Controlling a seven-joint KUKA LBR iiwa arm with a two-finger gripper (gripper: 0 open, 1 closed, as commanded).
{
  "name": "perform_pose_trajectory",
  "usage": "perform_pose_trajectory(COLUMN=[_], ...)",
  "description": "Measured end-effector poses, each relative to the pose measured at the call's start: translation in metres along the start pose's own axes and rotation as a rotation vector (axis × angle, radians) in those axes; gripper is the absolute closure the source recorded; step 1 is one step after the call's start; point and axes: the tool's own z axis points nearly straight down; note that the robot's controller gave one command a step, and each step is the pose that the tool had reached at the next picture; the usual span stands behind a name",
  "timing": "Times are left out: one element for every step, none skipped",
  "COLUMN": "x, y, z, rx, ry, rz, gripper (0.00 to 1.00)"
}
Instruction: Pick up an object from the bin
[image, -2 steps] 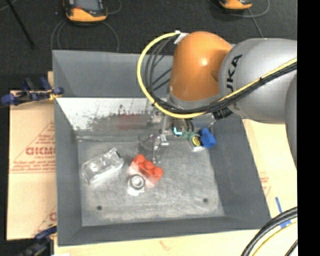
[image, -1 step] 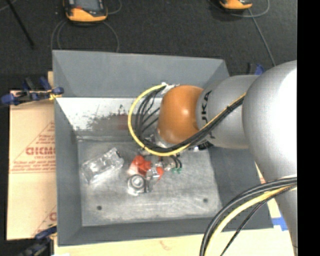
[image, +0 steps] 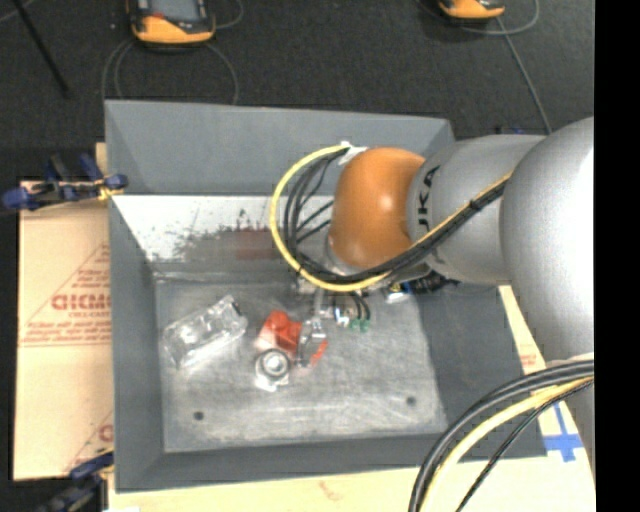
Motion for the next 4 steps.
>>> perform_pose_trajectory(x=[0.007,0.006,0.004,0.002], y=[-0.009,0.000,-0.001,-0.001], z=[0.001,0.028,0.026,0.023], rx=[0.000,0.004,0.002,0.001], ry=[0.006,-0.001,0.000,-0.004], rz=[0.010,-0.132,-0.128,-0.126], gripper=[0.00,0.00,0.00,1.00])
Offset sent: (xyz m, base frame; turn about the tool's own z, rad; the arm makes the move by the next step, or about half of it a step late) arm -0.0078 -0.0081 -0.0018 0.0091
